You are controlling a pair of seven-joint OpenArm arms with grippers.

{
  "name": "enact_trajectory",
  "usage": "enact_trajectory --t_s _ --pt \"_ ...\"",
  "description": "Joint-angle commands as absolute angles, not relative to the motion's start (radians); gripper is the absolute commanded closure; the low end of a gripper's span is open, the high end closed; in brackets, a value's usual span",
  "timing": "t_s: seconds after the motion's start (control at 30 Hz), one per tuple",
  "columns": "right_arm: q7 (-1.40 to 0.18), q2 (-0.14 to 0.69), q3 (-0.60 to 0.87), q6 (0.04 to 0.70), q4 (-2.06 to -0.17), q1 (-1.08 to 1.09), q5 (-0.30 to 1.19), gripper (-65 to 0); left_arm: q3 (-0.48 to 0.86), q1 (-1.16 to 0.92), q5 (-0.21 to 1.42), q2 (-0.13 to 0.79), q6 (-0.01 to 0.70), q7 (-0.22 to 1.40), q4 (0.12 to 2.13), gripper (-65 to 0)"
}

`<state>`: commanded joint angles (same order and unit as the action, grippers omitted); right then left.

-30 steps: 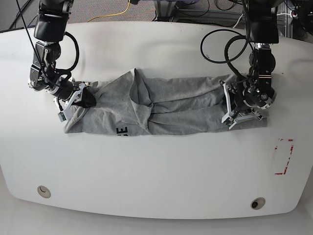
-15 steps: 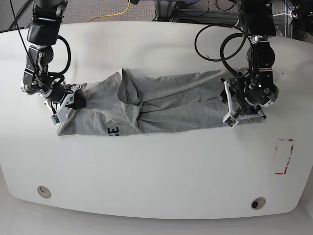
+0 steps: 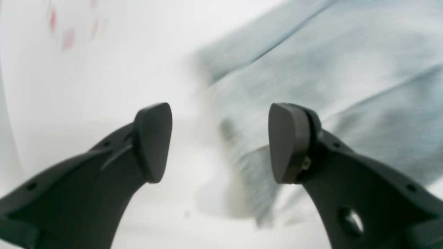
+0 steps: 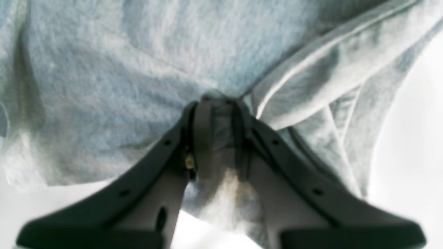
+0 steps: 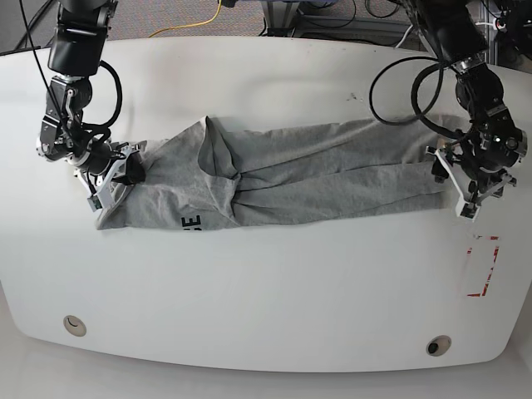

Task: Layout the t-shirt on the table in an organized manner, then fold the t-shirt properly
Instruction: 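Release with the left gripper and move it to the shirt's folded end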

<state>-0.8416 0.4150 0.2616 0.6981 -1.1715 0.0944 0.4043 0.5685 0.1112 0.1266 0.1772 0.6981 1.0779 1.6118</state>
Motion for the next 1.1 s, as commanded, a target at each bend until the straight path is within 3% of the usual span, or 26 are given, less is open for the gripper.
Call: enact_trajectory --t_s 0.17,0.47,1.1 --pt "-0.843 0.395 0.26 0.698 -1.171 0.094 0.403 -10.9 0.671 0.131 0.3 0.251 0.698 1.115 1.443 -41.4" --pt "-0.843 0.389 0.26 0.698 -1.171 0.093 0.404 -10.9 0.676 0.14 0.529 0.321 0.698 1.121 1.27 -41.4" --pt "-0.843 0.389 0.26 0.698 -1.171 0.093 0.404 -10.9 0.529 0.163 0.584 0.297 0.698 1.121 1.144 -40.8"
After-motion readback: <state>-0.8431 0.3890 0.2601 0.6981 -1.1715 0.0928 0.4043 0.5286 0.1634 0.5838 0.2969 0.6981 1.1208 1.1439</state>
